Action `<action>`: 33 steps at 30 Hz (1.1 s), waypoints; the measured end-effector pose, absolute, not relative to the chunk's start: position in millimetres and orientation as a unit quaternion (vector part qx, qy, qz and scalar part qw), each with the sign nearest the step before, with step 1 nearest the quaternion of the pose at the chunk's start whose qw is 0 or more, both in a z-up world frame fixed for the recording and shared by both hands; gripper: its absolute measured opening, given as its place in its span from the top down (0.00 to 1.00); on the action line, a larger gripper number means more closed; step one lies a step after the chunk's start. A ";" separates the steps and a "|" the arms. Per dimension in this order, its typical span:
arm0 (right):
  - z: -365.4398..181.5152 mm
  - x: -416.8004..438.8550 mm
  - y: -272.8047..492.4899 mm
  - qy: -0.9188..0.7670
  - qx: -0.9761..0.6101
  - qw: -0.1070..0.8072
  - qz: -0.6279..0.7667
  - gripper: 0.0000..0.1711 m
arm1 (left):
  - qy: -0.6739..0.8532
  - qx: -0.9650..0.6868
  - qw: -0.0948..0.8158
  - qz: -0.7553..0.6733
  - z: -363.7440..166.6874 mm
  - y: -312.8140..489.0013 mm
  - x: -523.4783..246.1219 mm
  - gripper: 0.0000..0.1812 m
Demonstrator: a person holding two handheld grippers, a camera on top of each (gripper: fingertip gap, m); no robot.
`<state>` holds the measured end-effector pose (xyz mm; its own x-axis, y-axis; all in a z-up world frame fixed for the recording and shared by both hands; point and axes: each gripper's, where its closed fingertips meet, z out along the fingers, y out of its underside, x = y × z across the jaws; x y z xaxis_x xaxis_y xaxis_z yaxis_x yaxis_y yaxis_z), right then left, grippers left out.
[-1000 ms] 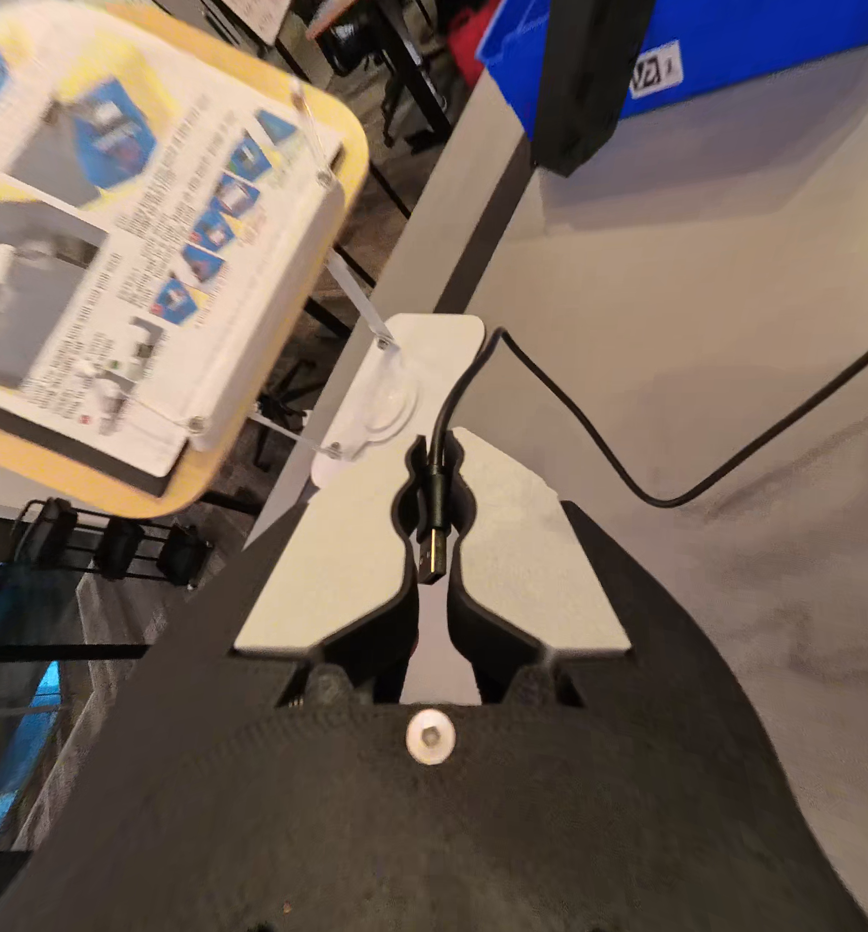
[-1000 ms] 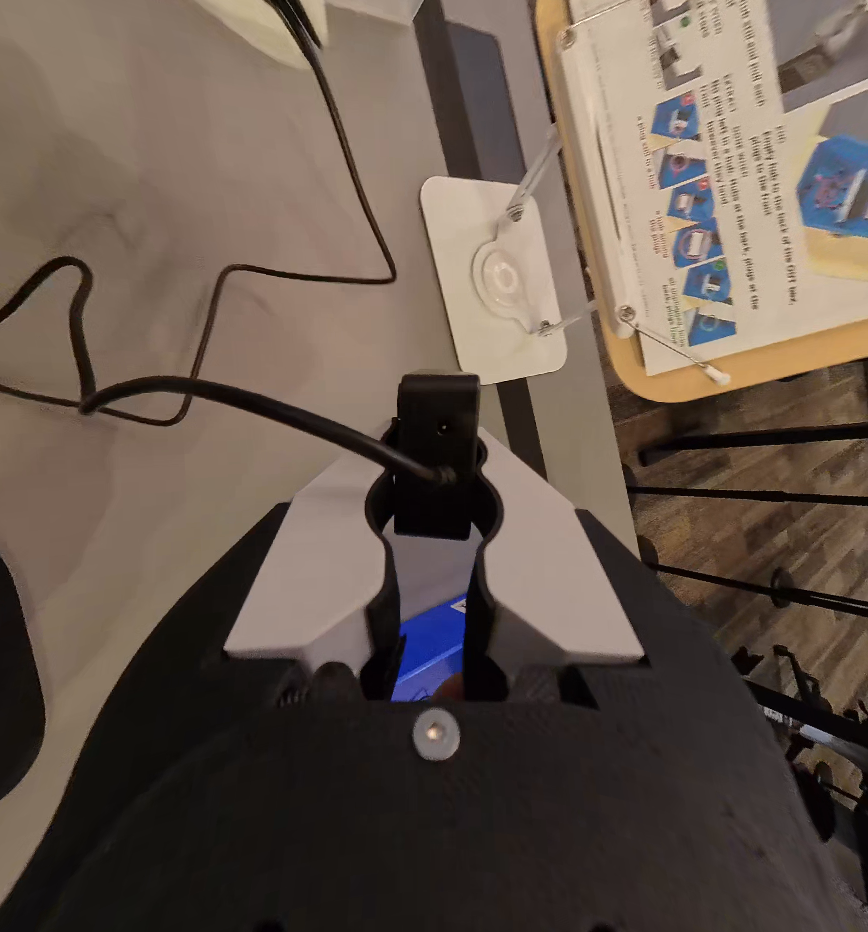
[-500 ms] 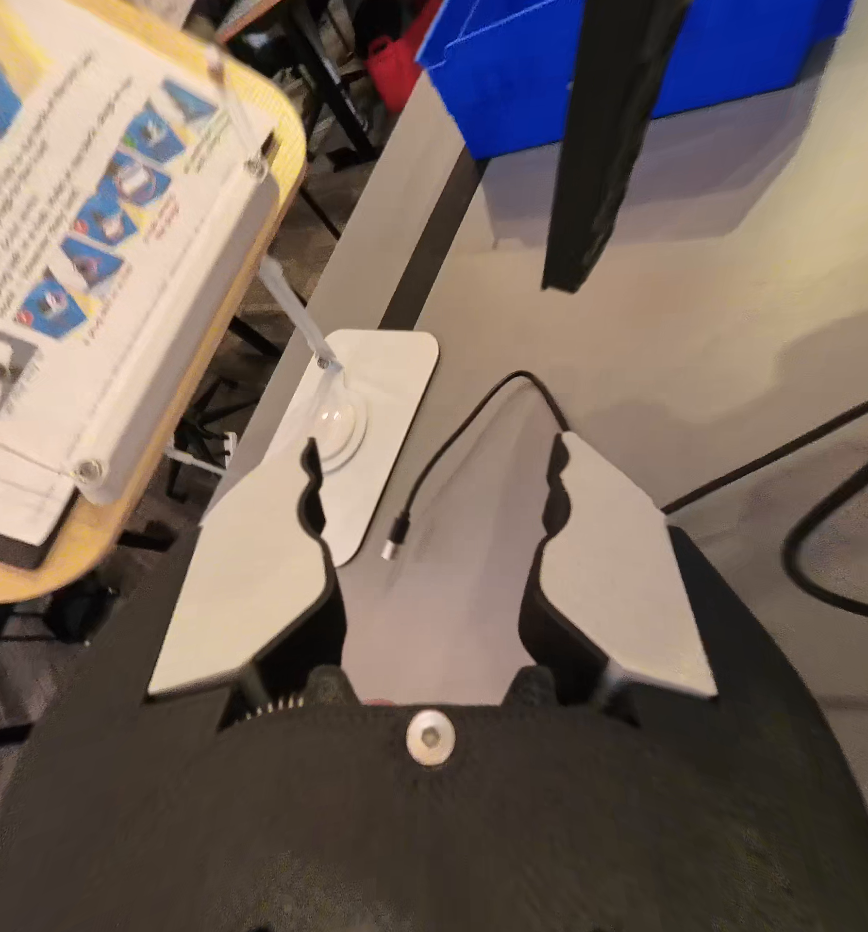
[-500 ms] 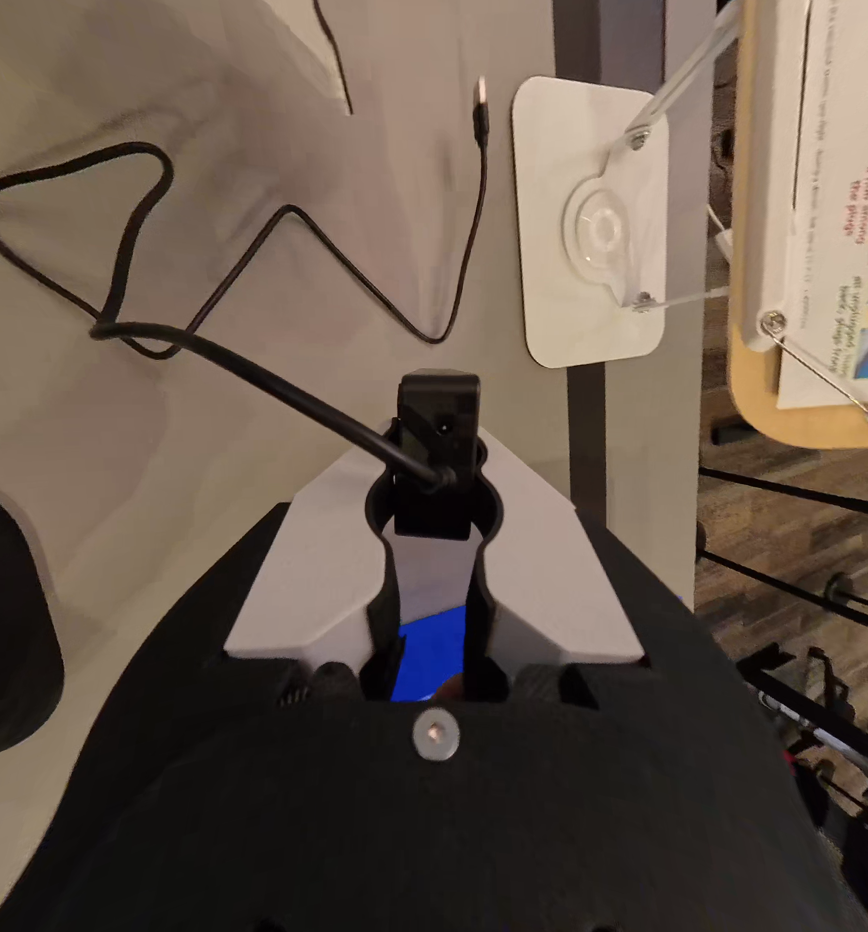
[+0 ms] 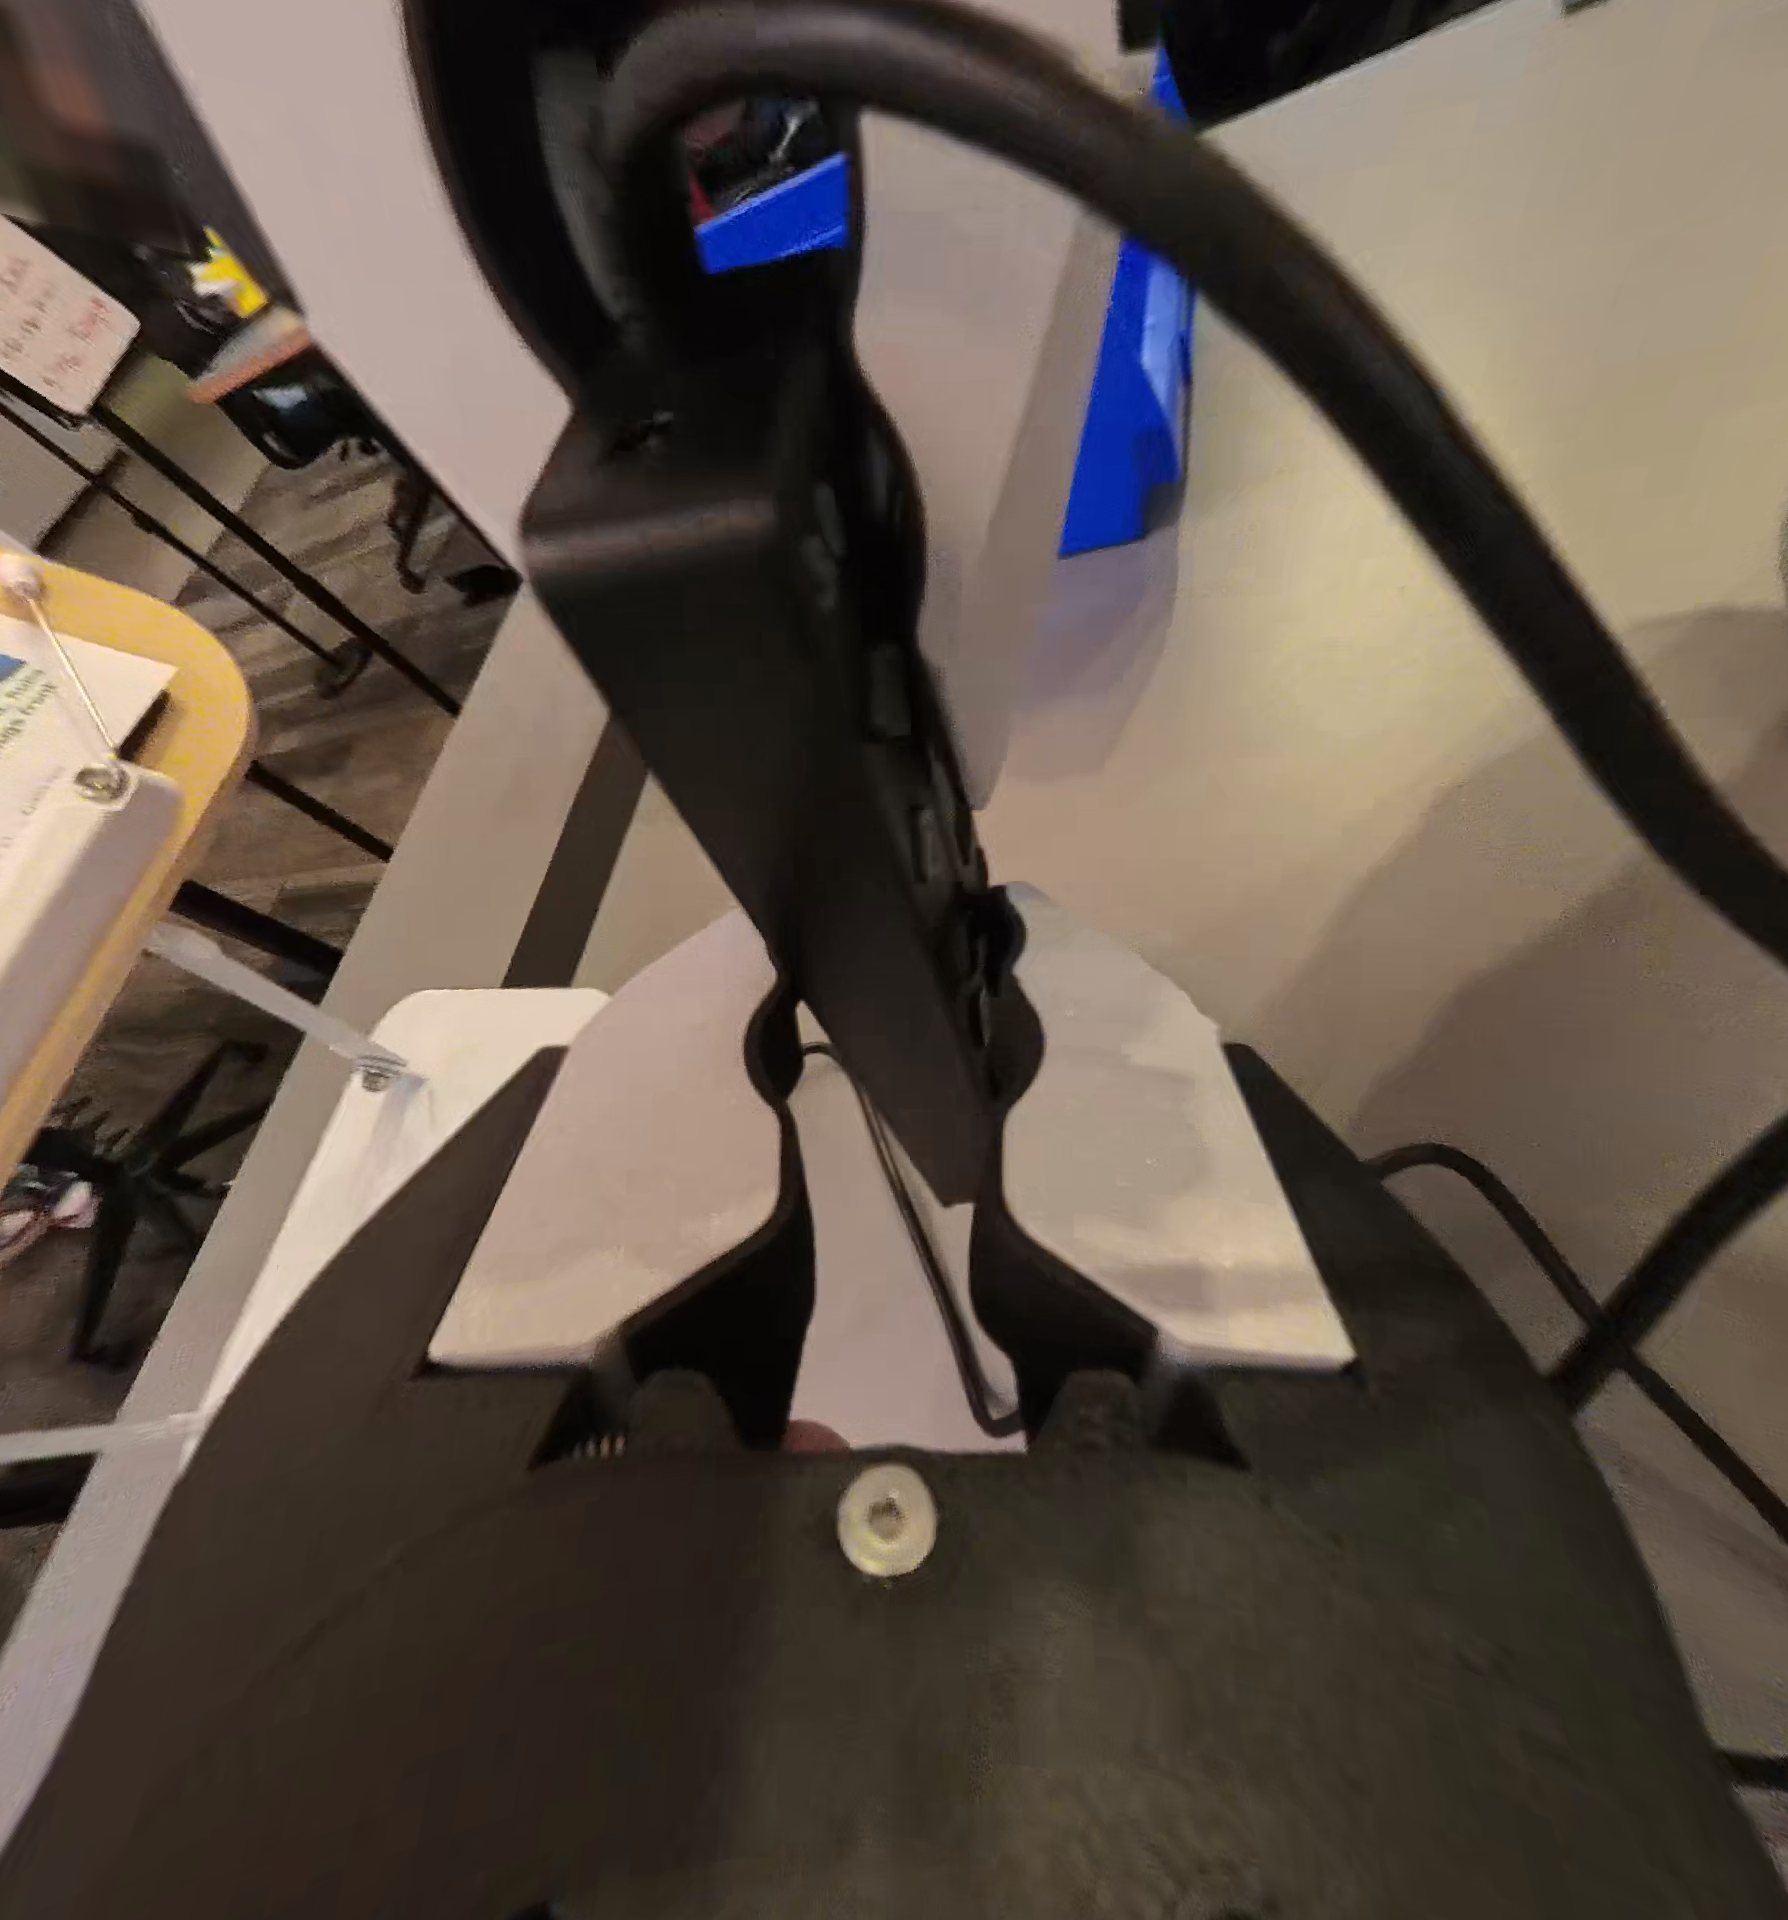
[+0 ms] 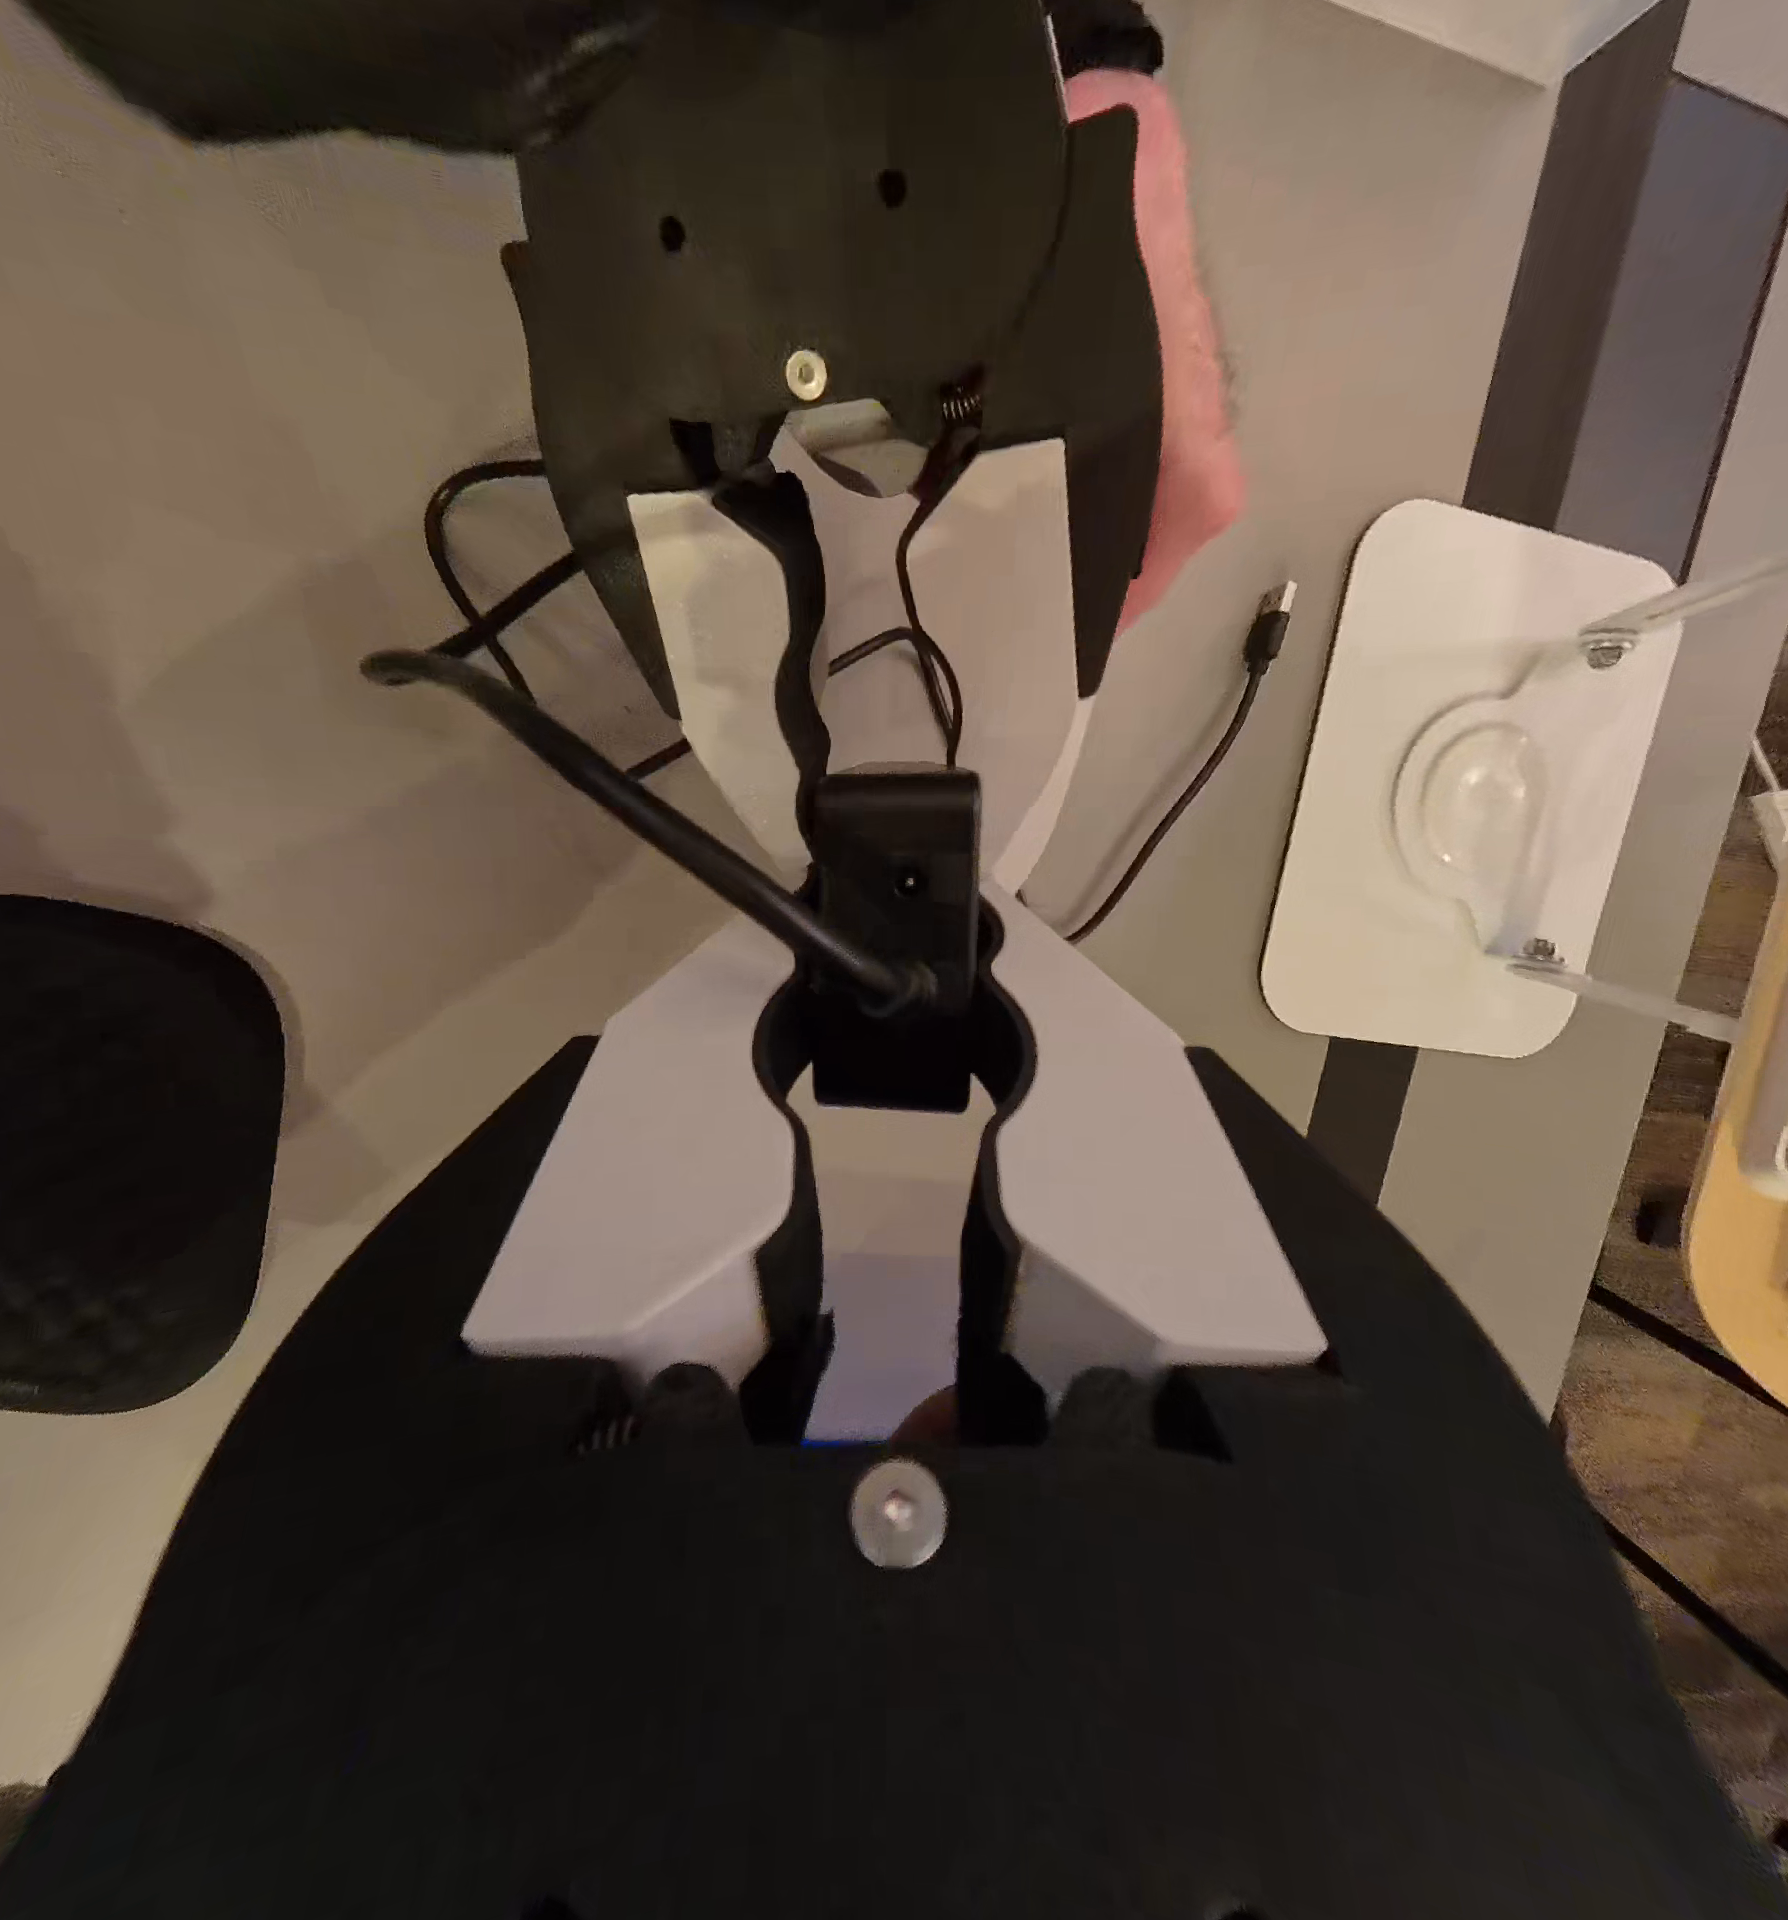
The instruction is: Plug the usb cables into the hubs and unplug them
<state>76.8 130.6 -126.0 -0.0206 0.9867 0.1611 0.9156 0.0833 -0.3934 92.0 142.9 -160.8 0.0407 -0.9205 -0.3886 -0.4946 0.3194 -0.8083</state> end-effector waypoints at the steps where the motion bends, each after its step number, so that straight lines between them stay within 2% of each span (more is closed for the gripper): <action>1: -125.3 76.2 131.1 -0.709 -0.669 0.204 0.090 0.87 | 0.649 -0.544 0.476 -0.236 -159.8 142.3 91.2 0.84; 3: -119.2 71.7 137.5 -0.704 -0.665 0.236 0.086 0.86 | 0.619 -0.555 0.494 -0.255 -153.8 146.6 90.2 0.87; 4: -113.6 69.3 143.1 -0.692 -0.669 0.258 0.083 0.82 | 0.607 -0.557 0.500 -0.267 -150.0 148.5 88.8 0.87; 5: -105.8 68.0 151.7 -0.676 -0.672 0.291 0.073 0.76 | 0.592 -0.565 0.503 -0.277 -146.6 151.4 86.9 0.87; 6: -96.3 69.4 162.1 -0.657 -0.675 0.331 0.053 0.66 | 0.571 -0.574 0.511 -0.289 -141.3 155.5 84.6 0.87; 9: -70.8 82.4 180.2 -0.582 -0.691 0.427 0.026 0.59 | 0.494 -0.598 0.535 -0.335 -121.8 170.5 74.2 0.87; 10: -68.6 87.3 180.9 -0.559 -0.697 0.448 0.029 0.60 | 0.464 -0.601 0.543 -0.359 -113.5 175.0 70.2 0.87; 14: -86.3 88.7 176.8 -0.506 -0.692 0.514 0.025 0.57 | 0.347 -0.608 0.564 -0.438 -83.9 190.5 54.1 0.87; 16: -101.7 80.5 177.1 -0.498 -0.677 0.542 0.001 0.51 | 0.307 -0.605 0.563 -0.472 -74.7 192.6 51.1 0.87; 22: -130.1 67.1 196.8 -0.447 -0.663 0.594 -0.089 0.52 | 0.252 -0.609 0.539 -0.524 -71.0 186.2 55.4 0.87; 26: -131.2 61.9 202.7 -0.432 -0.665 0.605 -0.069 0.65 | 0.244 -0.609 0.539 -0.528 -77.6 180.7 61.1 0.87; 30: -134.9 64.5 199.4 -0.443 -0.675 0.589 -0.046 0.66 | 0.259 -0.611 0.531 -0.527 -83.6 180.7 62.4 0.86; 33: -136.5 72.2 196.1 -0.454 -0.686 0.567 -0.031 0.66 | 0.290 -0.620 0.536 -0.494 -89.1 177.2 59.1 0.76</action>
